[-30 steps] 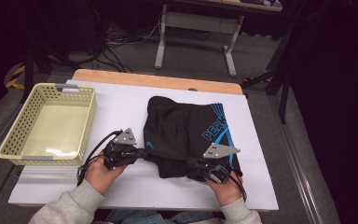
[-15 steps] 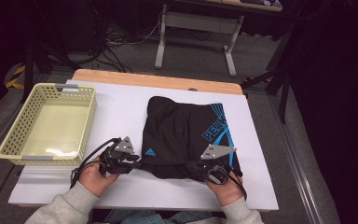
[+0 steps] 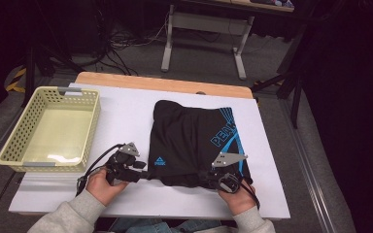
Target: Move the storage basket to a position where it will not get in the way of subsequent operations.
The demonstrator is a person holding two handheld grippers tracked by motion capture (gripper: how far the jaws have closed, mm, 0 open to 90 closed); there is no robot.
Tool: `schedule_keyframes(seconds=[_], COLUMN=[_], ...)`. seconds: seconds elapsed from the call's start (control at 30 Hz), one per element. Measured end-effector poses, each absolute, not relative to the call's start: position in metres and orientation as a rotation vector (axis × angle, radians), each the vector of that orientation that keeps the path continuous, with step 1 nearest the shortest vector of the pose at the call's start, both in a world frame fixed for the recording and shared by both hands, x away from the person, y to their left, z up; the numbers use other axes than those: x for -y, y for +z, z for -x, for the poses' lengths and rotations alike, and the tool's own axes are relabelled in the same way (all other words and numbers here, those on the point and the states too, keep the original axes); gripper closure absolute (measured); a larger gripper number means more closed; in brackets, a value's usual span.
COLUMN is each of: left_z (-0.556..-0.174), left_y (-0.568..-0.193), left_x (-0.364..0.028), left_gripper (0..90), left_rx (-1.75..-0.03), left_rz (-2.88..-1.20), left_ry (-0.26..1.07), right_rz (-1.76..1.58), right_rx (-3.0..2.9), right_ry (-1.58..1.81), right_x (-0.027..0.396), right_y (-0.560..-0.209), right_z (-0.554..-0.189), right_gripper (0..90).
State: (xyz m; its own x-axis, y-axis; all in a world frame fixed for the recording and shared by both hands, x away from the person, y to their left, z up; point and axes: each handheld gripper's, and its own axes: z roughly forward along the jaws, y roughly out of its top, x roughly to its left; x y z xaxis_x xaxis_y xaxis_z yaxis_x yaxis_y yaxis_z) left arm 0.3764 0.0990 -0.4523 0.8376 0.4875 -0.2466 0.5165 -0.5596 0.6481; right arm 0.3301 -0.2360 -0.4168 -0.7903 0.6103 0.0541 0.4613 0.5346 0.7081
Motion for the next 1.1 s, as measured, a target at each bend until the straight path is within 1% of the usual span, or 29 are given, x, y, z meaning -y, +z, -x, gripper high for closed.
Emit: schedule_keyframes(seconds=[0.13,0.2,0.27,0.37,0.4,0.43,0.47,0.57,0.77,0.93,1.0,1.1], left_z=[-0.372,-0.372,-0.37,-0.366,-0.368,-0.37,-0.371,-0.371,-0.364,-0.355,-0.354,-0.355], left_y=[-0.454,-0.455,-0.455,-0.454,-0.454,-0.455,-0.455,-0.45,-0.42,-0.405,-0.407,-0.418], left_x=[-0.088,-0.086,-0.083,-0.079,-0.079,-0.081,-0.082,-0.086,-0.118,-0.142,-0.145,-0.143], left_gripper=[52.5,53.3,56.3,68.0,72.6,80.2,85.2,87.0,87.4,87.4,87.4,86.6], left_rx=[-0.706,-0.701,-0.699,-0.69,-0.685,-0.683,-0.687,-0.684,-0.683,-0.701,-0.708,-0.691], left_rz=[-2.299,-2.299,-2.309,-2.337,-2.331,-2.322,-2.322,-2.332,-2.269,-2.257,-2.282,-2.35], left_ry=[-0.017,-0.011,0.022,0.103,0.093,0.051,0.031,0.052,0.197,0.278,0.279,0.222], right_rz=[-0.917,-0.927,-0.935,-0.945,-0.942,-0.934,-0.927,-0.909,-0.865,-0.786,-0.763,-0.739], right_rx=[-2.569,-2.565,-2.564,-2.562,-2.564,-2.567,-2.57,-2.576,-2.586,-2.622,-2.641,-2.661], right_ry=[1.092,1.086,1.083,1.084,1.084,1.085,1.087,1.098,1.156,1.171,1.168,1.145], right_x=[0.238,0.24,0.243,0.244,0.244,0.242,0.241,0.237,0.226,0.205,0.197,0.189], right_y=[-0.417,-0.417,-0.418,-0.419,-0.419,-0.419,-0.419,-0.418,-0.416,-0.416,-0.417,-0.421], right_z=[-0.33,-0.33,-0.33,-0.33,-0.329,-0.329,-0.329,-0.328,-0.327,-0.326,-0.326,-0.326], right_gripper=[87.9,87.9,87.9,87.9,87.9,87.9,87.9,87.9,87.9,88.0,88.0,87.4])
